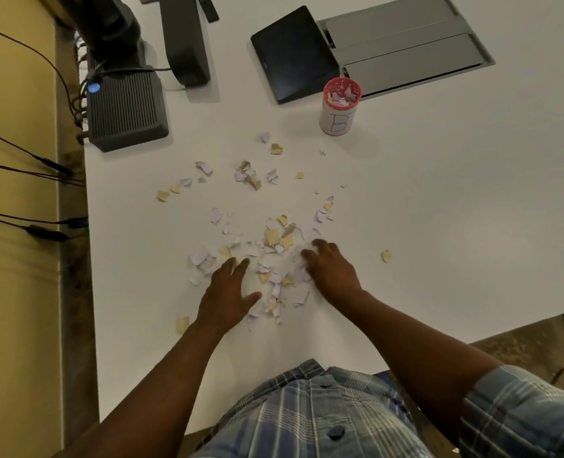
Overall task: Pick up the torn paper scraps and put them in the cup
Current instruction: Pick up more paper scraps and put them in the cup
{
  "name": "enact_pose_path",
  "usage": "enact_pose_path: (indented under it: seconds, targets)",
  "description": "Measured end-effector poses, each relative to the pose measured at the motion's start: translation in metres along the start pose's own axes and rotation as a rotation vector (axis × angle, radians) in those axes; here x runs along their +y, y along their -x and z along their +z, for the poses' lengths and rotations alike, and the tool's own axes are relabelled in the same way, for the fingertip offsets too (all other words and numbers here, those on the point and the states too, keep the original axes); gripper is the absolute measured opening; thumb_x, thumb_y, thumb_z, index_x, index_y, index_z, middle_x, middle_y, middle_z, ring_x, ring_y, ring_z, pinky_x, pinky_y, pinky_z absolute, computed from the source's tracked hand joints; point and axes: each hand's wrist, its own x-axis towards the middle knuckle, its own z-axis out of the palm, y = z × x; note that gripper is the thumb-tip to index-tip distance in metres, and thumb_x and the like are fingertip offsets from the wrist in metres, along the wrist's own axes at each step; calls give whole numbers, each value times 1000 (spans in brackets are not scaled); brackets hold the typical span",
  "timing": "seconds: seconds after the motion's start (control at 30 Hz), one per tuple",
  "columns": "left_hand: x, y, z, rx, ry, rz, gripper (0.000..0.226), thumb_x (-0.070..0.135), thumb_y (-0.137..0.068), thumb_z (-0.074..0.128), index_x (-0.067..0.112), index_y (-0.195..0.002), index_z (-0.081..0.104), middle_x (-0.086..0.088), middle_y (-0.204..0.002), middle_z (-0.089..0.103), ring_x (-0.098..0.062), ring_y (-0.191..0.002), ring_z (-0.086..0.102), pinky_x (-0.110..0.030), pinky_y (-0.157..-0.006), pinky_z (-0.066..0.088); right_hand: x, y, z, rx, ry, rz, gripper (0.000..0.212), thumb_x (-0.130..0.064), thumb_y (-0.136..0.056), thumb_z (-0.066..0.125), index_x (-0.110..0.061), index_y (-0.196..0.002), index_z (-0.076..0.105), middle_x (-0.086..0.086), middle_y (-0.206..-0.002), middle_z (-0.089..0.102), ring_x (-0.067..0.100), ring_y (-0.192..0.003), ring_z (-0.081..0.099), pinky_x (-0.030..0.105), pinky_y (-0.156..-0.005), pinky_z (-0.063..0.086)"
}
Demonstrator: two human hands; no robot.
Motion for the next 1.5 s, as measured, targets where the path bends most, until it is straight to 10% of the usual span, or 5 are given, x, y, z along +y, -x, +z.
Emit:
enact_pose_path:
  seconds: [0.33, 0.63, 0.93, 1.2, 1.5]
  targets:
    - [29, 6, 32, -42, -203, 137, 95, 59, -68, 71, 38, -144, 19, -5, -154, 16, -27, -134, 27, -45, -96, 45, -8, -9, -9, 49, 96, -185, 17, -1, -90, 48, -8, -100, 60, 11, -96, 58, 27, -91, 54, 32, -59, 39]
    - [36, -4, 44, 107, -53, 282, 10, 29, -95, 44, 21, -91, 48, -1, -86, 54, -18, -76, 55, -23, -57, 38, -11, -13, -19, 155, -458, 71, 14, -8, -85, 64, -9, -92, 75, 9, -82, 73, 18, -68, 62, 18, -63, 48]
    - [38, -30, 5, 140, 287, 114, 13, 10, -80, 71, 6, -92, 75, -11, -94, 73, -18, -83, 68, -23, -76, 54, 10, -27, -47, 91, -916, 417, 4, -20, -79, 75, -24, -79, 76, -4, -63, 65, 1, -45, 48, 16, -48, 40]
    - [48, -77, -55, 272, 504, 1, 16, 24, -75, 79, 13, -87, 77, 0, -80, 75, 5, -64, 63, -2, -63, 47, 32, -84, -113, 277, -1187, 335, 21, 2, -82, 67, -18, -78, 75, 3, -84, 75, 17, -82, 70, 34, -83, 57]
    - [78, -130, -72, 328, 479, 4, 17, 24, -78, 77, 11, -88, 76, -5, -86, 75, -3, -72, 63, 6, -61, 38, 74, -213, -200, 573, -900, 414, 9, -19, -83, 73, -18, -92, 73, -7, -89, 70, 9, -84, 68, 30, -81, 58]
